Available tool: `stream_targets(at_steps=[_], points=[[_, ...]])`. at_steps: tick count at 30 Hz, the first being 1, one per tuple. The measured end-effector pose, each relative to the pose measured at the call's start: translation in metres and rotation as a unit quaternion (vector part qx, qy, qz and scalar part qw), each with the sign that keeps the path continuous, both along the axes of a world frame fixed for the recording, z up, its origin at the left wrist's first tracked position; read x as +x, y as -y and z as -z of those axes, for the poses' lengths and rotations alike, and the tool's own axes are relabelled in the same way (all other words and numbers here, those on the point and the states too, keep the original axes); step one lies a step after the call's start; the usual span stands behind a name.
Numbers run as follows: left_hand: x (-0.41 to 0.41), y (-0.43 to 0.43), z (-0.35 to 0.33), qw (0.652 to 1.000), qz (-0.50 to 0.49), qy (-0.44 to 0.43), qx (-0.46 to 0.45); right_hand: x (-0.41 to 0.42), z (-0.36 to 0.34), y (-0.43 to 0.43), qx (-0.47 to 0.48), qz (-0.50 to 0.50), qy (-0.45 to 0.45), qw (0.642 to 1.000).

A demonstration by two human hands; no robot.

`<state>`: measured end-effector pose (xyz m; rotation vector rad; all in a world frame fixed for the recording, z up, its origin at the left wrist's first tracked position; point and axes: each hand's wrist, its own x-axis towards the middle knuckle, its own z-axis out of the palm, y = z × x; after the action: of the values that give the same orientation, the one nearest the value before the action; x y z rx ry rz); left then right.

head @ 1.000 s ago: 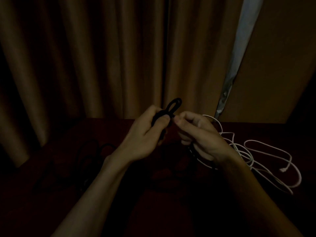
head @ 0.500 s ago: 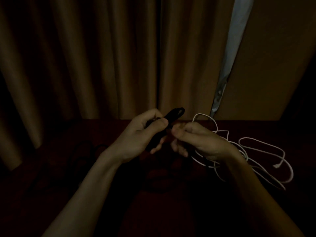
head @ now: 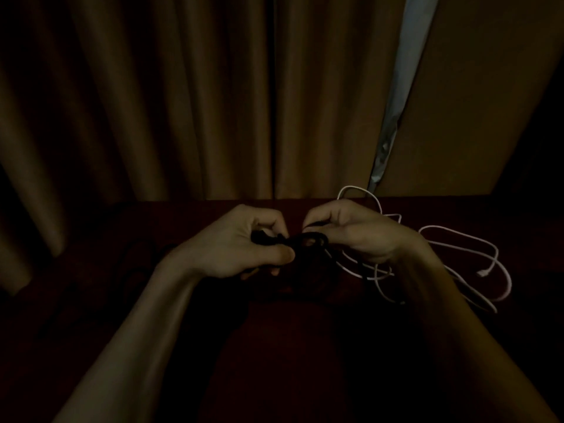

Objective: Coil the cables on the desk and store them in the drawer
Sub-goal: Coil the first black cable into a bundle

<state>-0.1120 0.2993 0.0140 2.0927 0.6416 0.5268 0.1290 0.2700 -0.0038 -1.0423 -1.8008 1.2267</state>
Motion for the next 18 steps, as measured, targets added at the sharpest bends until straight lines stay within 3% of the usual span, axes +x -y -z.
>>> stream_targets(at_steps=[4,10,15,18], points=[[0.000,-0.001,0.000,0.998,-0.047,0.014,0.026,-0.003,-0.004,0.001,0.036,0.041,-0.007,0.999],[0.007,-0.004,0.003,0.974,-0.066,0.203,-0.074,-0.027,-0.014,0.006,0.199,0.102,0.043,0.974],[0.012,-0.005,0.007,0.954,-0.089,0.262,-0.114,-0.044,-0.016,0.010,0.118,0.077,-0.051,0.989],[0.010,-0.006,0.006,0.951,-0.065,0.270,-0.139,-0.057,-0.010,0.011,0.089,0.055,-0.168,0.980]])
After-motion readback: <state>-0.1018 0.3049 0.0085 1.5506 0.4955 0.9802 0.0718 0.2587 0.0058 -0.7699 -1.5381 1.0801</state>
